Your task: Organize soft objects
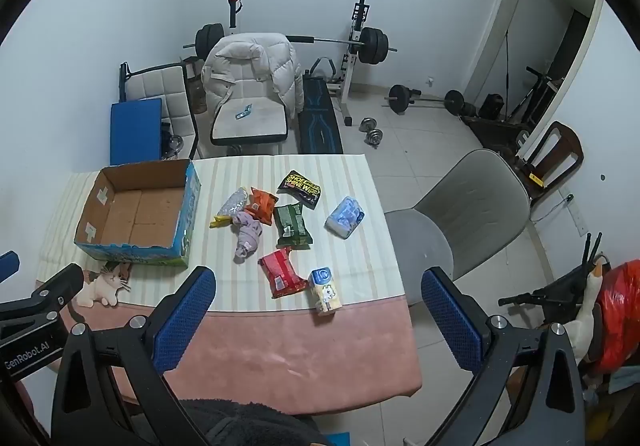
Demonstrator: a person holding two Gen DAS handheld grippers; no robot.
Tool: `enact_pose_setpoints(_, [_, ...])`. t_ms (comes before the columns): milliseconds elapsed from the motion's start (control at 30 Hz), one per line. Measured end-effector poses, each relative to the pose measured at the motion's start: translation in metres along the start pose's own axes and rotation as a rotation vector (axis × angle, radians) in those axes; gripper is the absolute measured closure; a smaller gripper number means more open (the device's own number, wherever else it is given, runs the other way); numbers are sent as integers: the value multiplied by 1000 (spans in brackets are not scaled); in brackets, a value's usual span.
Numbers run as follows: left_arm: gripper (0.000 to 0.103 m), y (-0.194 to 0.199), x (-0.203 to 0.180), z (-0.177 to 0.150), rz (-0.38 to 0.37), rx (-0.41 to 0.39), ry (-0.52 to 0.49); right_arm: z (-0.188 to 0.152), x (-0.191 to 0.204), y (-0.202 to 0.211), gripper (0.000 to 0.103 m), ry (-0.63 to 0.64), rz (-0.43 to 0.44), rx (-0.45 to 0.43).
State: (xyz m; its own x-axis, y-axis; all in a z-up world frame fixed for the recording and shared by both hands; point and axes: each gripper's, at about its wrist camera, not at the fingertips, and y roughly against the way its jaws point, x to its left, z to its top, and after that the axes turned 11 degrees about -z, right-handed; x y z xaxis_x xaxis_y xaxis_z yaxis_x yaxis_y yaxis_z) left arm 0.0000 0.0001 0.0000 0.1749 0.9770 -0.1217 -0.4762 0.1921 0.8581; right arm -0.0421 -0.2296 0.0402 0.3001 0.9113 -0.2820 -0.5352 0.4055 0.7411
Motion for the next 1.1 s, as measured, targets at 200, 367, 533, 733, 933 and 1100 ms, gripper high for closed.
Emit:
enact_pose_setpoints(200, [0,0,0,0,-2,4,2,0,2,0,0,7,1,4])
enact_pose_setpoints(367, [0,0,0,0,-1,-1,0,1,-1,-1,0,1,10,11])
enact_pose_setpoints(533, [0,0,-3,0,-3,-2,-3,1,1,3,0,-2,10,4])
enact_pose_setpoints(733, [0,5,-6,1,-1,-13,-1,3,-2,5,0,1,9,3])
enact_pose_setpoints(933, [0,18,-5,-1,-4,-38,5,-3,1,11,0,3,11,-17])
enact_pose_setpoints(1100, [0,20,-3,-1,-6,-46,9,-1,1,13,0,-1,9,-17])
